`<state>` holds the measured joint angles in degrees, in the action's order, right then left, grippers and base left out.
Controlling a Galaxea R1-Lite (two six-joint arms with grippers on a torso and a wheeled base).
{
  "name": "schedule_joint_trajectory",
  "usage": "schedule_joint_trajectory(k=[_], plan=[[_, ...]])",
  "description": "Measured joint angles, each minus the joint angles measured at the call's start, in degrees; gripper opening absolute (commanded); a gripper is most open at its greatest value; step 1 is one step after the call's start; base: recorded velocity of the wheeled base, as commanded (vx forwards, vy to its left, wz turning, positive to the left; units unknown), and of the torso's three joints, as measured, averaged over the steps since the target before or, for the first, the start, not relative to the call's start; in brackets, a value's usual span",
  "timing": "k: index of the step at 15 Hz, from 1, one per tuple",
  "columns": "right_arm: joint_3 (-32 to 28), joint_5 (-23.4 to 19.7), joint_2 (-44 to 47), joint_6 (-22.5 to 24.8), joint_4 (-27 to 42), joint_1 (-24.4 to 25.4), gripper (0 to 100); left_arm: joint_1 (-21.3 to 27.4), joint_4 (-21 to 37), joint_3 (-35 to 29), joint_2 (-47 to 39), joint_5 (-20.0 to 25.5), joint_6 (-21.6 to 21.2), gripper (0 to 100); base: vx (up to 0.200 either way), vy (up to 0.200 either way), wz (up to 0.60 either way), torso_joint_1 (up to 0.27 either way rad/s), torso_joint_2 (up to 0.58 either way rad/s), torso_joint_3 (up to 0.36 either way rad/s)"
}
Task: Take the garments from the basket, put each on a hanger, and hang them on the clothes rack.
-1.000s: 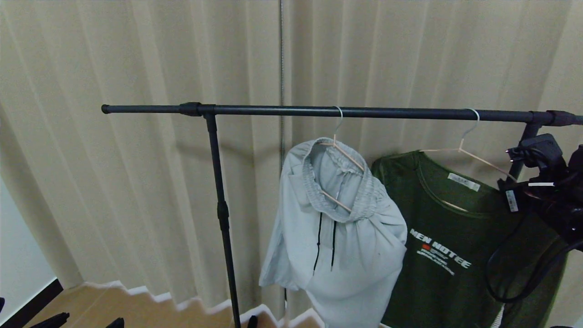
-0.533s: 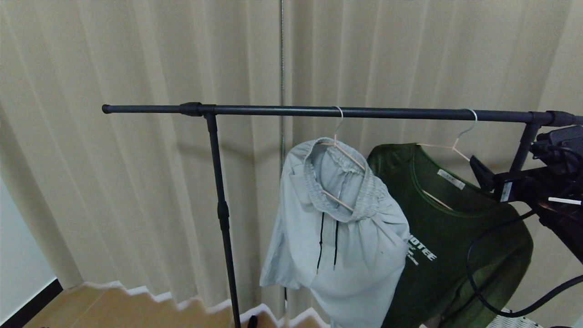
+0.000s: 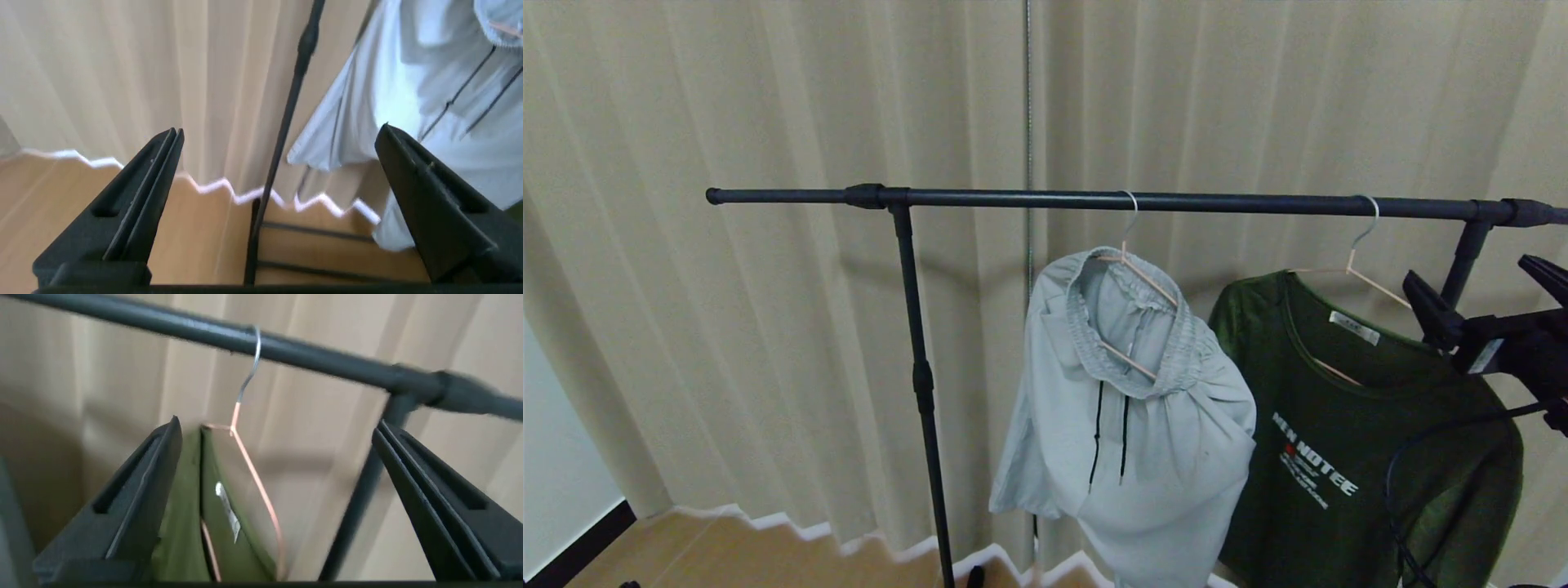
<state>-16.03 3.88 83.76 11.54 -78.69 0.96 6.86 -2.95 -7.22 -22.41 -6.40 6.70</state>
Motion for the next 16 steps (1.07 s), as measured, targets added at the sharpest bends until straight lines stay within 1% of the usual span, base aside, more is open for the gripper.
schedule_joint_trajectory(k=[2, 3, 4, 5, 6, 7, 9, 10, 11, 12, 14, 15, 16], plan=[[0.8, 0.0, -6.5, 0.0, 8.0, 0.1, 100, -0.1, 5.1, 0.0, 4.6, 0.0, -2.2, 100, 0.000, 0.000, 0.00, 0.000, 0.00, 0.000], [1.0, 0.0, -10.3, 0.0, 14.1, 0.1, 100, -0.1, 8.4, 0.1, 7.6, -0.2, -4.1, 100, 0.000, 0.000, 0.00, 0.000, 0.00, 0.000], [1.2, 0.1, -14.4, 0.0, 21.8, 0.1, 100, -0.2, 10.8, 0.5, 10.4, -1.5, -5.7, 100, 0.000, 0.000, 0.00, 0.000, 0.00, 0.000], [1.2, 0.3, -19.3, 0.0, 31.3, 0.1, 100, -0.2, 11.9, 1.3, 12.7, -4.4, -7.4, 100, 0.000, 0.000, 0.00, 0.000, 0.00, 0.000], [1.1, 0.4, -24.3, 0.1, 40.9, 0.0, 100, -0.3, 11.7, 2.3, 14.0, -6.0, -8.2, 100, 0.000, 0.000, 0.00, 0.000, 0.00, 0.000], [0.8, 0.5, -29.7, 0.0, 50.9, -0.3, 100, -0.3, 11.5, 3.0, 14.9, -6.4, -8.3, 100, 0.000, 0.000, 0.00, 0.000, 0.00, 0.000], [-0.1, 0.6, -41.6, 0.0, 70.9, -1.3, 100, -0.3, 11.2, 3.8, 16.0, -6.7, -6.0, 100, 0.000, 0.000, 0.00, 0.000, 0.00, 0.000], [-0.4, 0.7, -47.8, 0.0, 79.6, -2.2, 100, -0.3, 11.1, 4.0, 16.2, -6.7, -4.4, 100, 0.000, 0.000, 0.00, 0.000, 0.00, 0.000], [-0.6, 0.7, -53.3, -0.1, 86.2, -3.2, 100, -0.3, 11.1, 4.1, 16.4, -6.7, -3.4, 100, 0.000, 0.000, 0.00, 0.000, 0.00, 0.000], [-0.6, 0.7, -58.5, -0.2, 91.7, -4.2, 100, -0.3, 11.1, 4.2, 16.6, -7.4, -2.2, 100, 0.000, 0.000, 0.00, 0.000, 0.00, 0.000], [0.0, 0.7, -68.0, -0.3, 99.4, -6.1, 100, -1.4, 11.1, 4.2, 16.7, -10.3, -1.5, 100, 0.000, 0.000, 0.00, 0.000, 0.00, 0.000], [0.7, 0.6, -71.5, -1.5, 100.7, -6.9, 100, -3.0, 11.1, 4.3, 16.8, -10.5, -1.6, 100, 0.000, 0.000, 0.00, 0.000, 0.00, 0.000], [1.6, 0.2, -73.8, -3.6, 100.1, -7.3, 100, -5.0, 11.2, 4.3, 17.3, -10.4, -1.9, 100, 0.000, 0.000, 0.00, 0.000, 0.00, 0.000]])
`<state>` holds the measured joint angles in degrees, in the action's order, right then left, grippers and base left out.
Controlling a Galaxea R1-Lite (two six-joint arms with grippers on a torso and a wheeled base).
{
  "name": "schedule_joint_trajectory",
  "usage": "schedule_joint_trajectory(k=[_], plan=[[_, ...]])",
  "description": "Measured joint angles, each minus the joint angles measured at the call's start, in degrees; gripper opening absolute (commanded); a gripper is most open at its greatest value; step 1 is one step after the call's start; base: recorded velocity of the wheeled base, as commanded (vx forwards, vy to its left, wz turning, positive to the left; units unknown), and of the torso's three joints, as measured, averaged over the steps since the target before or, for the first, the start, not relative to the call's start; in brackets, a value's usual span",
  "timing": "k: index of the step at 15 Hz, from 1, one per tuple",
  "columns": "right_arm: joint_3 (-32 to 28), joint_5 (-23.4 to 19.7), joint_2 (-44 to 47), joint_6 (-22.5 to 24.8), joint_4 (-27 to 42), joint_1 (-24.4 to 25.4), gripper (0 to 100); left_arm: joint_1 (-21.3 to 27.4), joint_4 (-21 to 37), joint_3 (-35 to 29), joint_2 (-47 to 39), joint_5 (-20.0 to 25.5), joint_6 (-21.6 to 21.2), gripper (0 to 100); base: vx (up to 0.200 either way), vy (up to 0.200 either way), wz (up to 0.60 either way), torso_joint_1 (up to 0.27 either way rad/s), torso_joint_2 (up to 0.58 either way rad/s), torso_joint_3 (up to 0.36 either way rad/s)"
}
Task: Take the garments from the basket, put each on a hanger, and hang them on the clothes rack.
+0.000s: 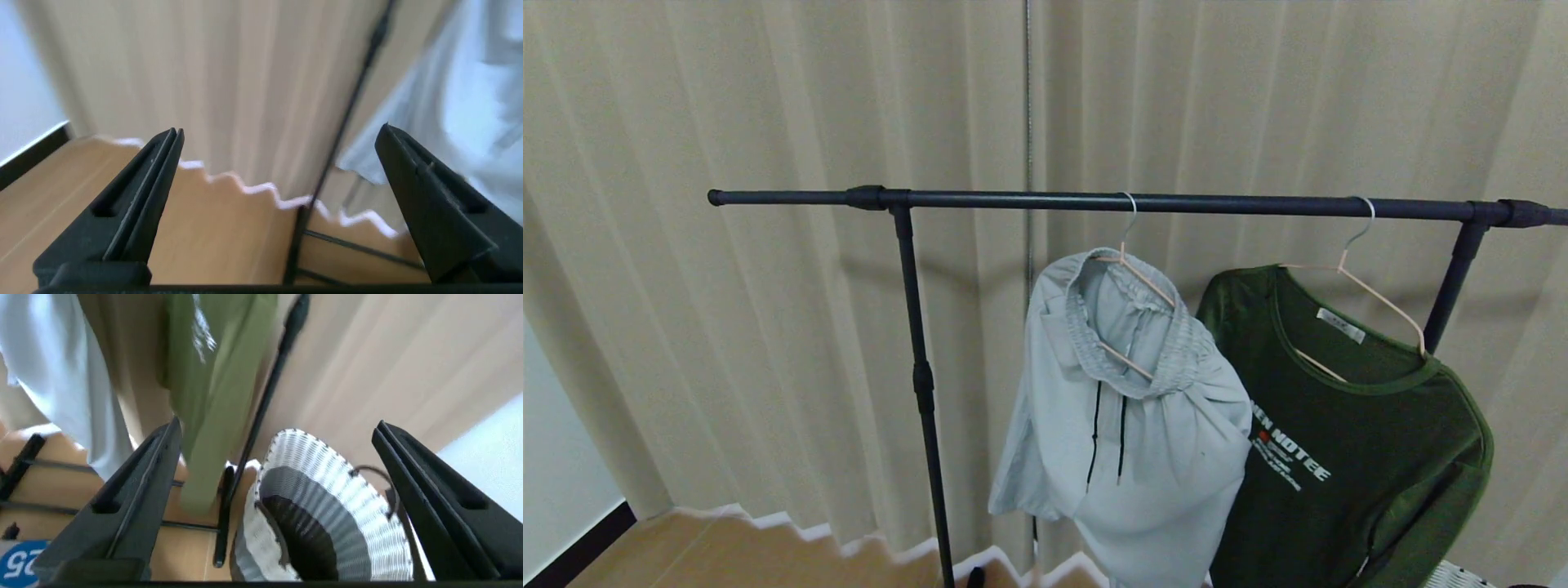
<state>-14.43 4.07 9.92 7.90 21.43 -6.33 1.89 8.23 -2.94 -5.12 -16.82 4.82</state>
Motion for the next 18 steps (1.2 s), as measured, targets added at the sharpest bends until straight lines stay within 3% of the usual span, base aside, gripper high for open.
schedule_joint_trajectory(k=[2, 4, 7, 11, 18], plan=[[2.2, -0.2, -2.8, -1.5, -3.5, -0.2, 100, -2.1, 0.1, 0.0, 1.4, 0.0, -1.4, 100, 0.000, 0.000, 0.00, 0.000, 0.00, 0.000], [6.6, -0.8, -4.1, -1.8, -12.1, 0.0, 100, -2.4, 0.1, 0.0, 2.7, 0.1, -1.4, 100, 0.000, 0.000, 0.00, 0.000, 0.00, 0.000], [12.9, -5.7, -4.7, -3.6, -21.6, 0.1, 100, -2.4, 0.1, 0.1, 4.0, -0.2, -0.6, 100, 0.000, 0.000, 0.00, 0.000, 0.00, 0.000], [14.3, -11.9, -5.0, -3.8, -21.6, 0.3, 100, -2.3, 0.1, 0.0, 4.5, -0.1, 0.0, 100, 0.000, 0.000, 0.00, 0.000, 0.00, 0.000], [14.4, -11.6, -9.4, -5.4, -21.7, 6.0, 100, -2.3, 0.0, 0.0, 4.7, 0.0, 0.0, 100, 0.000, 0.000, 0.00, 0.000, 0.00, 0.000]])
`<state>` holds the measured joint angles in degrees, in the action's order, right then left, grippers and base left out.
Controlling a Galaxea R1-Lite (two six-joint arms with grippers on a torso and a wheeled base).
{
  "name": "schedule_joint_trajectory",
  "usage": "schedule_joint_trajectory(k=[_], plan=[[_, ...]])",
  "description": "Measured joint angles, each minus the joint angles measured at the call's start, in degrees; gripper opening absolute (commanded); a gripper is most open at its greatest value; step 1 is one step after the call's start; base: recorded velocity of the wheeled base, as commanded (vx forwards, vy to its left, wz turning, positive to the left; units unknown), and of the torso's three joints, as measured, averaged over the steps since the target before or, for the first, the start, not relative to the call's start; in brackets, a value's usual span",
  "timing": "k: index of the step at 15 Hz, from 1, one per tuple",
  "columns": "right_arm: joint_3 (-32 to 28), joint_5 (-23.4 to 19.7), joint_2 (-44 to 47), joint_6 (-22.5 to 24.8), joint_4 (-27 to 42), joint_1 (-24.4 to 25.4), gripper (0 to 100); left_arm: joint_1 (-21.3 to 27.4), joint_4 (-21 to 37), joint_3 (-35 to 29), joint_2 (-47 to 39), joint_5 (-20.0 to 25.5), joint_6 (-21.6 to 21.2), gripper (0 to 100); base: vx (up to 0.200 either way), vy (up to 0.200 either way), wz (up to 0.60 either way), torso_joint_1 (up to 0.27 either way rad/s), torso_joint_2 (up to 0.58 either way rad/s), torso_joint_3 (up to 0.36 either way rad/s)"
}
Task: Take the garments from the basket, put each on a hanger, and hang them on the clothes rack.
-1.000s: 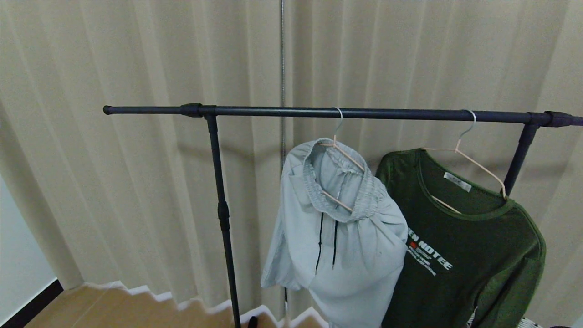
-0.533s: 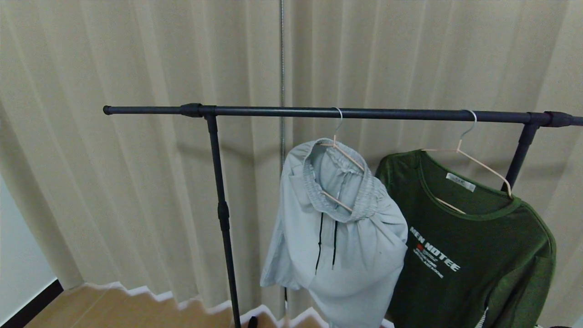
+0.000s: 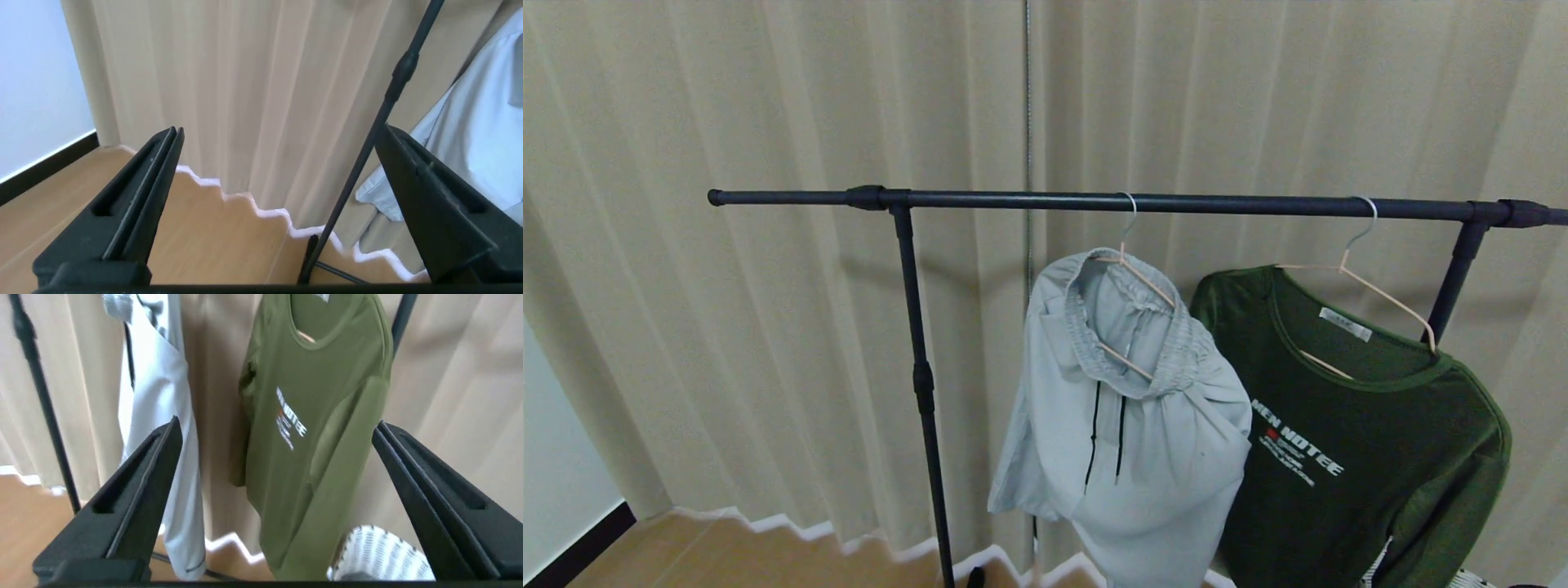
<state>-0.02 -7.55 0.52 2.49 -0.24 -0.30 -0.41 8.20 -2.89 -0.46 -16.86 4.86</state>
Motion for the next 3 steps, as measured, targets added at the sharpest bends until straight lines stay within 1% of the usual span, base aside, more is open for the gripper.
schedule_joint_trajectory(k=[3], plan=[[0.0, 0.0, -0.4, 0.0, 0.0, 0.1, 100, 0.0, 0.0, 0.0, 0.0, 0.0, 0.0, 100, 0.000, 0.000, 0.00, 0.000, 0.00, 0.000]])
